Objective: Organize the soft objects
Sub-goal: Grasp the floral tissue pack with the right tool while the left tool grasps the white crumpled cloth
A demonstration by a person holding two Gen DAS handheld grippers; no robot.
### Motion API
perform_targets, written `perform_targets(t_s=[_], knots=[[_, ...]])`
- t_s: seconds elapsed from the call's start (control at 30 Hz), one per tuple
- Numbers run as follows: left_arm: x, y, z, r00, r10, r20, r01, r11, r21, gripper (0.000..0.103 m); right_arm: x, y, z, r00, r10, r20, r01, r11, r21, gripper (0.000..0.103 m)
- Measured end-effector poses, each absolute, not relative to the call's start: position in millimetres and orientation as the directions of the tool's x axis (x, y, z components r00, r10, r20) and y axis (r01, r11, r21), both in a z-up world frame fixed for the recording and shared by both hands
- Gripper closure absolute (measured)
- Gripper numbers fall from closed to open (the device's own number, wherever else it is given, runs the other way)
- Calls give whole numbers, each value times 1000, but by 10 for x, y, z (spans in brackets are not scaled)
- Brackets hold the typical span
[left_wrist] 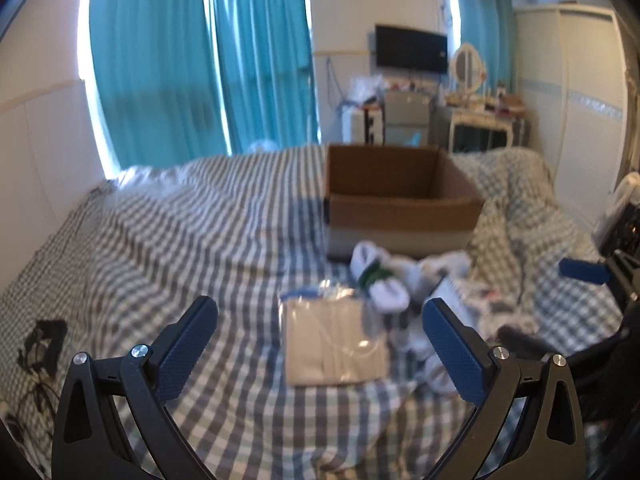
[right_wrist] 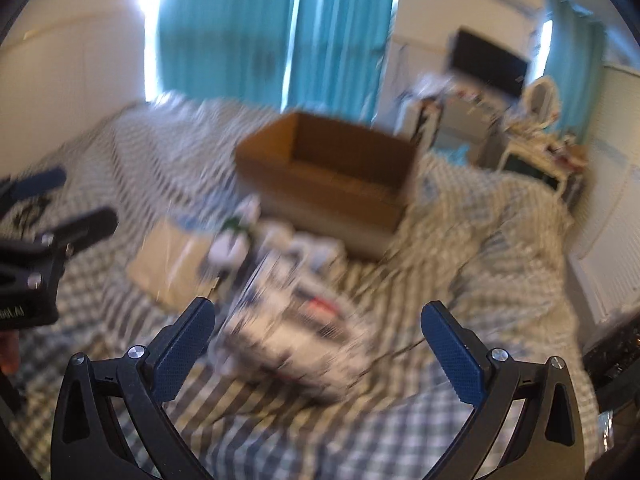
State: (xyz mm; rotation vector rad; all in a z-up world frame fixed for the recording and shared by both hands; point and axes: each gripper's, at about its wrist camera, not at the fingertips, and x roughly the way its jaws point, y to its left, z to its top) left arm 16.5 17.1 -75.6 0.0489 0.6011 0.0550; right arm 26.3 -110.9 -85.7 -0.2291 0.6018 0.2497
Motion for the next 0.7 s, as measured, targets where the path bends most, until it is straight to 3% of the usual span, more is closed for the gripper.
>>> perform_targets(t_s=[0.17, 0.4, 0.5, 0.7], knots=[[236, 190, -913, 796, 80, -600, -49, 997, 68, 0, 384, -827, -1387, 693, 179, -698, -382, 913, -145, 0], [372, 226, -1085, 760, 79, -645, -58, 997, 53, 0, 586, -740, -1822, 598, 180, -781, -407, 908, -103, 2], [406, 205, -1115, 752, 75, -655, -52, 997, 55, 0, 653, -748, -1888, 595, 146, -791, -385, 915, -121, 8], [425, 88, -1117, 754, 55, -655, -15, 998, 67, 0, 669, -863, -1751, 600, 182, -779, -371, 926, -69, 34]])
